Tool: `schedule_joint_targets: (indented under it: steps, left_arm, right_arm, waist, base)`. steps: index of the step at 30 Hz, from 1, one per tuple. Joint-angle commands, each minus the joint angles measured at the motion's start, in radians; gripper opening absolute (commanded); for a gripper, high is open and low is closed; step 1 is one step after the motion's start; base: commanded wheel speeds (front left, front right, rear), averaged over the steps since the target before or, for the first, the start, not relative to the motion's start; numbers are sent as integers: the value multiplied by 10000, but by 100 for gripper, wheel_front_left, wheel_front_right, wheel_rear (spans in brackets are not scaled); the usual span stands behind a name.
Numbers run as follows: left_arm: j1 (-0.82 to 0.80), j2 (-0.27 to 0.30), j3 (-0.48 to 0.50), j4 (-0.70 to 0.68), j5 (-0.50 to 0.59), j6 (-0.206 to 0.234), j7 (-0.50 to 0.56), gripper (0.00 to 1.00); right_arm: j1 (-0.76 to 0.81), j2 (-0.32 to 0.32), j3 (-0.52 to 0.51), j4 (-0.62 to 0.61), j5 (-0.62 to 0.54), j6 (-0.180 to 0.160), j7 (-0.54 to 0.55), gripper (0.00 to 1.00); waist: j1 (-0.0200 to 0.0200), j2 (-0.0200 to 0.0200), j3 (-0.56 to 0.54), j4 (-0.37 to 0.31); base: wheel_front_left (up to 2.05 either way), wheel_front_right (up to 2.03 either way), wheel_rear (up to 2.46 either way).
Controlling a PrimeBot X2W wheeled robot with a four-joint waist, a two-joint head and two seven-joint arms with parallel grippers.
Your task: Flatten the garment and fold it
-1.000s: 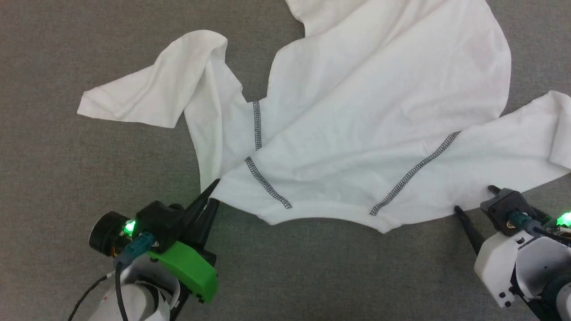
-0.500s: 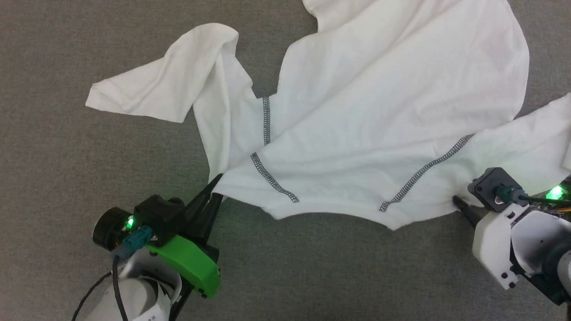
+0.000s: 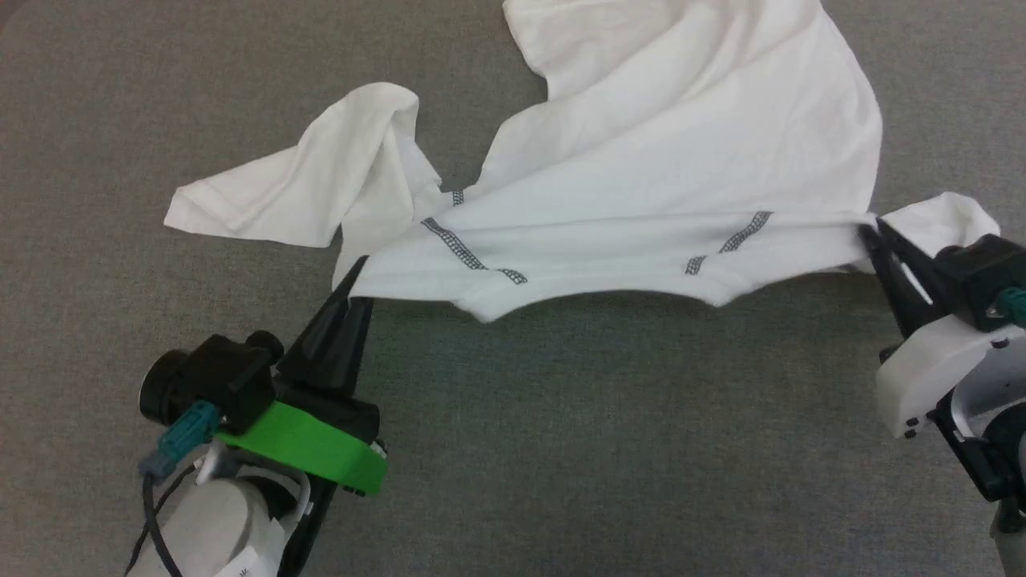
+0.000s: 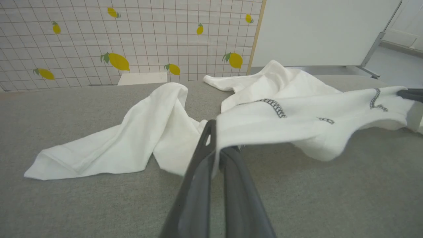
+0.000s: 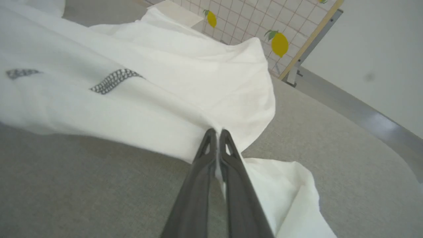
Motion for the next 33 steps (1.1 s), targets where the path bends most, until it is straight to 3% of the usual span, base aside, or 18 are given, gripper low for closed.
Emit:
schedule_joint_targets:
  steps: [1,5,11,21,33]
  left_arm:
    - [-236,-38,167,-205,-133,119,-143,0]
    - [-618,-57,441,-761,-220,235,-140,0]
    - [-1718,160,871,-1407,-124,413,323,0]
    - [-3734,591,1161,-2561,-47,579,1996,0]
    - [-5312,734,1351,-2712,-918,740,4084,0]
  right_arm:
    - [40,308,-351,-326,-234,-19,-308,0]
    - [-224,926,-847,-1171,-593,-19,-773,0]
    - [-1225,1167,-933,-2100,-1017,-19,-1087,0]
    - [-3225,475,-390,-2836,-1097,-19,-528,0]
    - [-4810,-198,382,-2500,-280,-19,345,0]
  waist:
    - [0,0,-716,-398]
    - [0,0,-1239,-607]
    - [0,0,-2025,-820]
    - [0,0,-2983,-933]
    - [0,0,-3170,-808]
  base:
    - [0,0,0]
    - [0,0,0]
    - [0,0,0]
    - [0,0,0]
    - [0,0,0]
